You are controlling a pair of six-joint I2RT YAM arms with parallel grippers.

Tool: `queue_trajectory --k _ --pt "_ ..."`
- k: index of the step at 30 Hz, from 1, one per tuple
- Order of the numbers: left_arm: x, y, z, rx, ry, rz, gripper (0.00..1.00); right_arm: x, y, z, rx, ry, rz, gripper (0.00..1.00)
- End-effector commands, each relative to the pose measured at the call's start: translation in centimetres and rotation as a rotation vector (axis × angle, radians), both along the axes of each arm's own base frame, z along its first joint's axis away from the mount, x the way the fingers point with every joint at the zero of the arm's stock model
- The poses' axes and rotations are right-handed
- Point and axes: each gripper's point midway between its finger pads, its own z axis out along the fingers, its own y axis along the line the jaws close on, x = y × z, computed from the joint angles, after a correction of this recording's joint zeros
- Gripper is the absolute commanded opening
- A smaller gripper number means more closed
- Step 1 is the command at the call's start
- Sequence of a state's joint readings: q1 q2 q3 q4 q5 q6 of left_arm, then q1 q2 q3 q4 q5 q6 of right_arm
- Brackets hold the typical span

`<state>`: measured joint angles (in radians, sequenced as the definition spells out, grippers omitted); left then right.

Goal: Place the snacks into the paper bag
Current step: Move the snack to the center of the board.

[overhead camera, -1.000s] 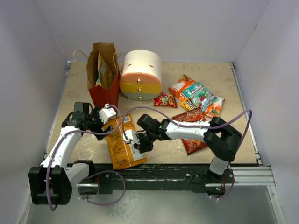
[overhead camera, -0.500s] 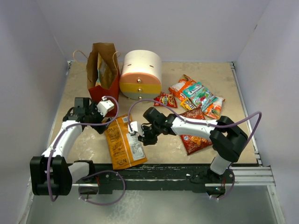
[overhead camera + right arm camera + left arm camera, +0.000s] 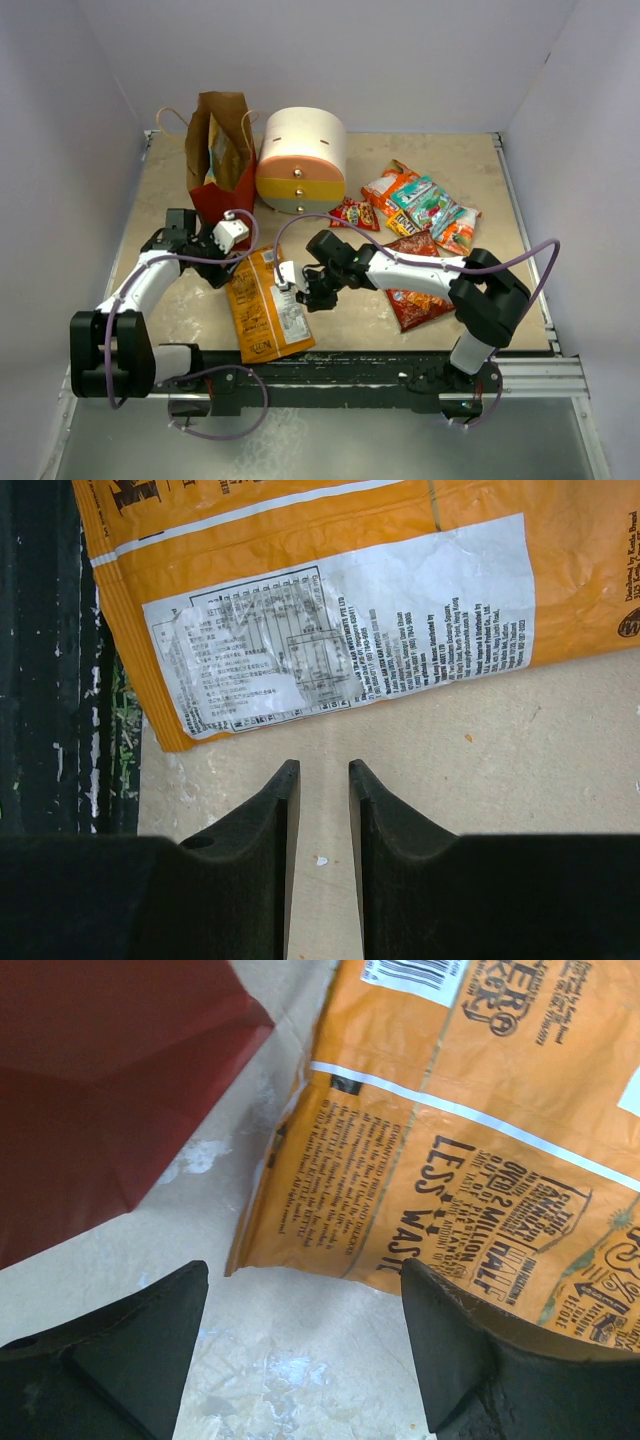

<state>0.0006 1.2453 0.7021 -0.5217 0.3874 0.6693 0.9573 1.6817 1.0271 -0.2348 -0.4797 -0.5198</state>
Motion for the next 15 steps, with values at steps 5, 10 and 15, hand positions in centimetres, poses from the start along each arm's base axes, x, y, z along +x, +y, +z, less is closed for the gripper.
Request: queue_trajectory --k 5,10,15 --pt "-1.1 -1.8 0.1 -0.052 0.039 -0.170 0.74 0.3 0.2 0.9 0.005 -0.029 0.015 0.28" --pt "-1.6 -3.4 -0.5 -0.027 0.078 -0.252 0.70 1.1 -0.3 2.1 0.020 -0.055 -0.008 0.28" --pt "-1.7 -6.1 -0.7 0.016 0.073 -0.332 0.69 3.4 -2.1 4.4 0.061 -0.074 -0.070 0.31"
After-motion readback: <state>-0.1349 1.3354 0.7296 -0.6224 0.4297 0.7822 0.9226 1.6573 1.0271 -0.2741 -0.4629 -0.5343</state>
